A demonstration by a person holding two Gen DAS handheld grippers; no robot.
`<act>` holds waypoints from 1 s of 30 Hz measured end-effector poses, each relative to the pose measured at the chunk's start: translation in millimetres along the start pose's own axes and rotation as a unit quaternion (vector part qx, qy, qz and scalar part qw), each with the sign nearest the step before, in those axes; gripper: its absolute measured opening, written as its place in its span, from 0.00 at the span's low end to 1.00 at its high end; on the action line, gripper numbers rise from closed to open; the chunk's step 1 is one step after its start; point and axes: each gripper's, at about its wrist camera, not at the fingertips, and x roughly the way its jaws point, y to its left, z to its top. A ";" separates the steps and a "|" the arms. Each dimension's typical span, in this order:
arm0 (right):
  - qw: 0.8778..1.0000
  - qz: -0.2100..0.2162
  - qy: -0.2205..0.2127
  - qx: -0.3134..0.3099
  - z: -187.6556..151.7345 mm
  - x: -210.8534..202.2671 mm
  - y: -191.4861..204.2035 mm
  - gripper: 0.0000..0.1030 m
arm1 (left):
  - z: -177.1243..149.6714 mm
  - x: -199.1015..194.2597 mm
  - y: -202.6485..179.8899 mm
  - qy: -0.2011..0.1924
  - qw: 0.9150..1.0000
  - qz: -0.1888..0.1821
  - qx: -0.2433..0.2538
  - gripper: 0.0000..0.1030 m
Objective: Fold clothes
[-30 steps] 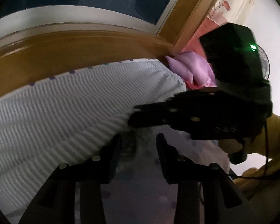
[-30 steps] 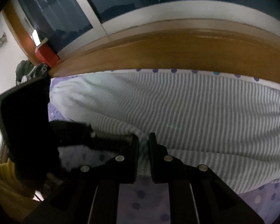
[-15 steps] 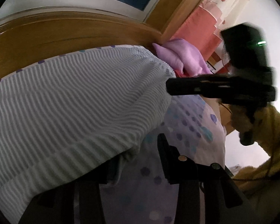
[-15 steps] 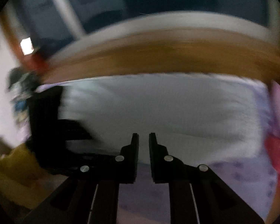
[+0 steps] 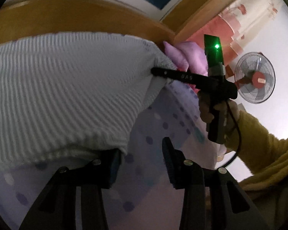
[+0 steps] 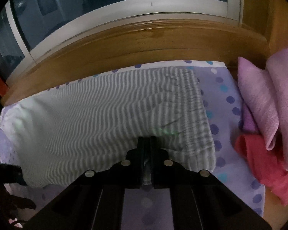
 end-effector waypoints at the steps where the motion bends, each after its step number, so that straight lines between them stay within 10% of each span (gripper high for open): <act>1: 1.000 0.002 -0.002 -0.003 -0.4 0.3 -1.4 0.02 | -3.2 -1.4 0.3 -0.001 1.000 0.003 -0.005 0.39; 18: 0.999 0.034 -0.030 0.011 -11.0 -51.2 -24.1 0.08 | -11.9 -47.9 -17.8 -0.003 0.996 0.064 -0.056 0.39; 23: 0.996 0.023 -0.038 0.075 -16.5 -58.5 -55.9 0.47 | 20.2 -42.7 -18.0 -0.026 0.994 0.107 -0.019 0.39; 27: 0.995 0.044 -0.026 0.091 -17.2 -42.3 -61.7 0.47 | 31.1 -14.9 -9.0 0.007 0.991 0.131 -0.006 0.39; 30: 0.998 0.024 -0.021 0.050 -15.7 -30.8 -51.4 0.22 | 23.5 -1.3 -5.3 0.038 0.989 0.140 -0.006 0.39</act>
